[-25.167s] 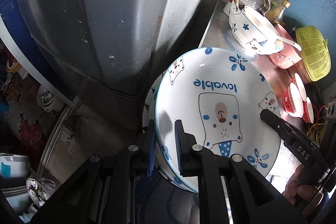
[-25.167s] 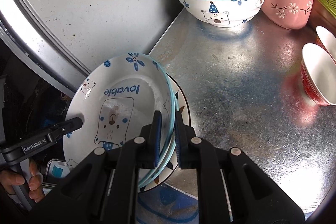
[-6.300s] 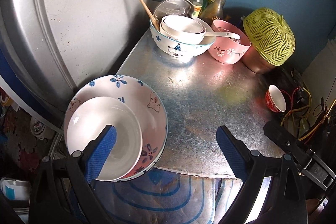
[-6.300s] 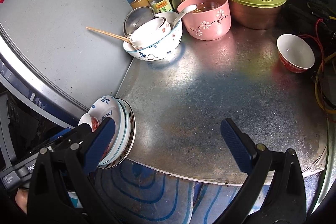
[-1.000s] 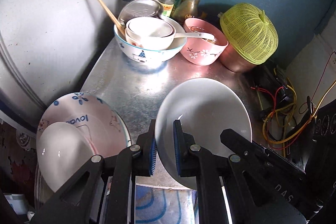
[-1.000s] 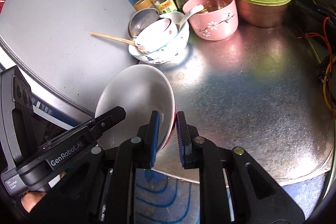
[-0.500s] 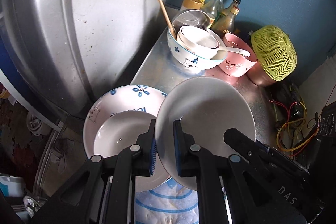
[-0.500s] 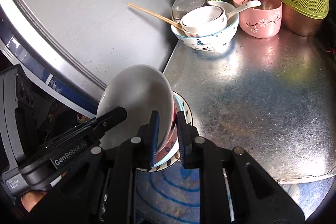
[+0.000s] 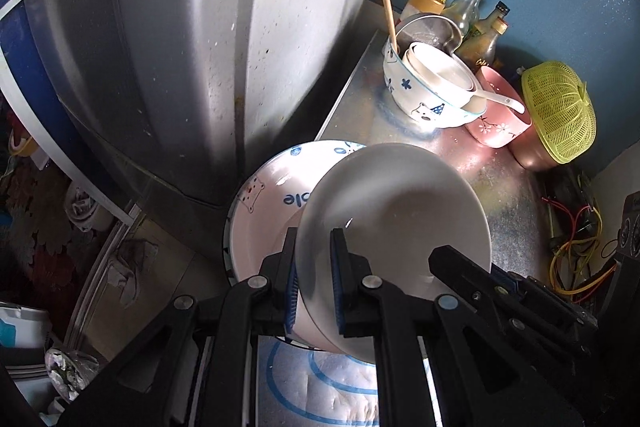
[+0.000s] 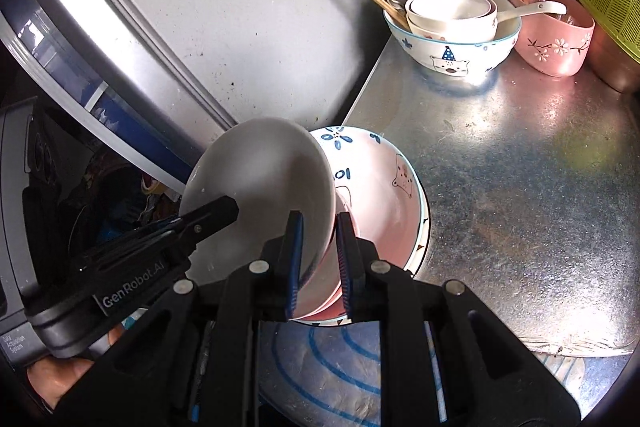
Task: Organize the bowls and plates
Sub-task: 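Carry the bowl to the plate stack and nest it against the other bowls, then open both grippers to release the bowl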
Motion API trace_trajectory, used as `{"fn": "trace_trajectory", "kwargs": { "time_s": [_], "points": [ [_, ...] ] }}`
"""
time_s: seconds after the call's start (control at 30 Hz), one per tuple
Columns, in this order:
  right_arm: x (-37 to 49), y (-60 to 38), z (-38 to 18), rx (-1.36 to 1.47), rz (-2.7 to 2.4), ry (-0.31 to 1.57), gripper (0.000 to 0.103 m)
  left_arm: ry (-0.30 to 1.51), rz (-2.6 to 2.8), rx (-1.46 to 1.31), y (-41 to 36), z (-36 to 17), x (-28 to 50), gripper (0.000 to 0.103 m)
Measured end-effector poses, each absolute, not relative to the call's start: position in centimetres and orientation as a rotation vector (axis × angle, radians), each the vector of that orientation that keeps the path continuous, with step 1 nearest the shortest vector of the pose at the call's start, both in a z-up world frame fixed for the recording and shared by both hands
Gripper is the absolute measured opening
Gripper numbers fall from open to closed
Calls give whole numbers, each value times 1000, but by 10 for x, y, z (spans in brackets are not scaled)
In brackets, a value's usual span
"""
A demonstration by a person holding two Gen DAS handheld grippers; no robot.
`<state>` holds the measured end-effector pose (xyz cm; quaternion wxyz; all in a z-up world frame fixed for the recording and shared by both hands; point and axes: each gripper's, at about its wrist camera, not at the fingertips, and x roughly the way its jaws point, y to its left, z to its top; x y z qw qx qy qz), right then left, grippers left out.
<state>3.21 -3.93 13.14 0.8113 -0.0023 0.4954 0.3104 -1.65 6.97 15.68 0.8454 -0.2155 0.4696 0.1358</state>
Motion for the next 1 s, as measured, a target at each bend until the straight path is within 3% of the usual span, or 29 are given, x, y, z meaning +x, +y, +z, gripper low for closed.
{"fn": "trace_trajectory", "kwargs": {
  "time_s": [0.23,0.87,1.0],
  "points": [
    [28,-31,117,-63,646,1089,17,1046,290,-455,71,136,-18,12],
    [17,-25,121,-157,594,1086,20,1059,278,-444,68,138,-17,12],
    [15,-26,121,-166,593,1092,27,1056,274,-449,68,138,-19,17]
  ]
}}
